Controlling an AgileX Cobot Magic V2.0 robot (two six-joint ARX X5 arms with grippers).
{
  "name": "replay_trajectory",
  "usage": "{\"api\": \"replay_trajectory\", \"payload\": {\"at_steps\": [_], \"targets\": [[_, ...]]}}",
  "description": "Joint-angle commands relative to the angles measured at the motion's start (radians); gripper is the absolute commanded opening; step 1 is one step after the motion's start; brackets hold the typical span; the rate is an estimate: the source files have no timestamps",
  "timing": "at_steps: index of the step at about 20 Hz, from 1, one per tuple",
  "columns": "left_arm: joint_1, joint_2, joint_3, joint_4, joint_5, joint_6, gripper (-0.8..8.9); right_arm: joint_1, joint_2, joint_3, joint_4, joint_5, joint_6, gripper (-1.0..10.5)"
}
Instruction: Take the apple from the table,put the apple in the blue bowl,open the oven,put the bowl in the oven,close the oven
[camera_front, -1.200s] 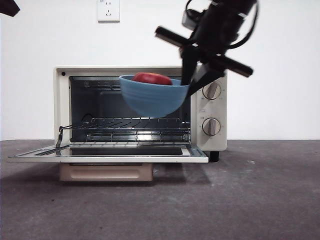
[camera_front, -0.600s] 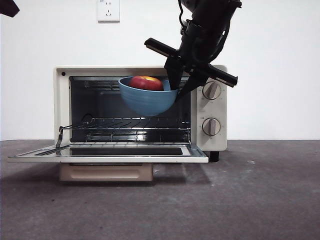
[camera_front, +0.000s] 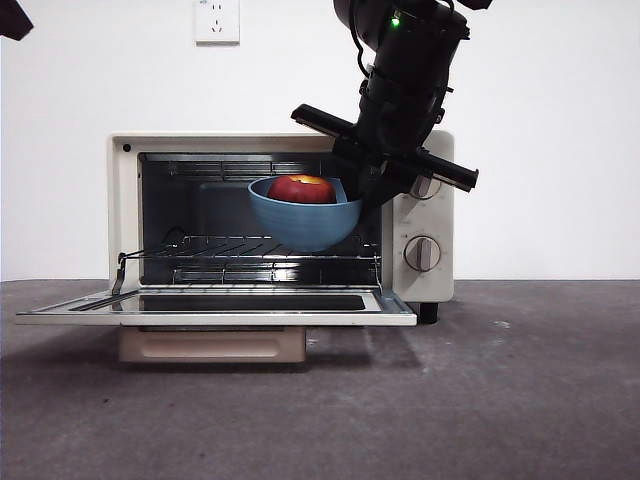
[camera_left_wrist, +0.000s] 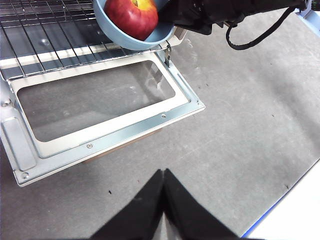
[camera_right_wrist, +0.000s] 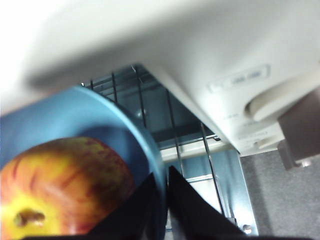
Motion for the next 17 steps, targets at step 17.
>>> {"api": "replay_trajectory", "payload": {"at_steps": [17], "targets": [[-0.003,0.005,0.004,0.004,-0.003,0.016,0.07,0.048,-0.023,0.024,0.047,0.029,-0.060,1.4]]}}
